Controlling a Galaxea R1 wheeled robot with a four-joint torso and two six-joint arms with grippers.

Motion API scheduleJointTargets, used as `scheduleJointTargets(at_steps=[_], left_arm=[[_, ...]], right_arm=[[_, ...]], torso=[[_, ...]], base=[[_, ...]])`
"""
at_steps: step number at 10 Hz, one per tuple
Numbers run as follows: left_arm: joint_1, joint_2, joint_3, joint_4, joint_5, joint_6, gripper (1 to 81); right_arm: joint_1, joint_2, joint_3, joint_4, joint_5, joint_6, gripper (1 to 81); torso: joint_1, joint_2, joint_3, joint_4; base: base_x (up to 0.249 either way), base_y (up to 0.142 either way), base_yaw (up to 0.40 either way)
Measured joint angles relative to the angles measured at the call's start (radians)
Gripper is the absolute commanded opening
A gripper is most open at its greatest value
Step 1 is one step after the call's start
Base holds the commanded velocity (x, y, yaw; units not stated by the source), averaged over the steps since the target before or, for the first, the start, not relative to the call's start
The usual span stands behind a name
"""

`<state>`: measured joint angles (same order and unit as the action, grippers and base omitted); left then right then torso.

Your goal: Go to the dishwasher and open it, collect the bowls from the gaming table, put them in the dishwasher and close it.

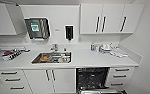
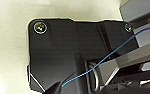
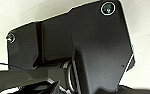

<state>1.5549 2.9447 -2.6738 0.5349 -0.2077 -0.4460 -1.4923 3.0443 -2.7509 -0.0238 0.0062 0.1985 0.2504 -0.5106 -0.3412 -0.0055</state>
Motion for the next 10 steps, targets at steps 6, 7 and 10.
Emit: scheduleJointTargets(at_steps=[6, 7, 10], left_arm=[[0.007, 0.000, 0.000, 0.000, 0.000, 0.000, 81.1], [0.014, 0.000, 0.000, 0.000, 0.002, 0.000, 81.1], [0.012, 0.000, 0.000, 0.000, 0.005, 0.000, 81.1]], right_arm=[[-0.005, 0.000, 0.000, -0.007, 0.002, 0.000, 81.1], [-0.011, 0.000, 0.000, -0.009, -0.003, 0.000, 81.1], [-0.011, 0.000, 0.000, -0.010, -0.004, 0.000, 81.1]], torso=[[-0.118, 0.177, 0.160, 0.000], [-0.128, 0.194, 0.164, 0.000], [-0.135, 0.202, 0.171, 0.000]], base=[[0.000, 0.000, 0.000], [0.000, 0.000, 0.000], [0.000, 0.000, 0.000]])
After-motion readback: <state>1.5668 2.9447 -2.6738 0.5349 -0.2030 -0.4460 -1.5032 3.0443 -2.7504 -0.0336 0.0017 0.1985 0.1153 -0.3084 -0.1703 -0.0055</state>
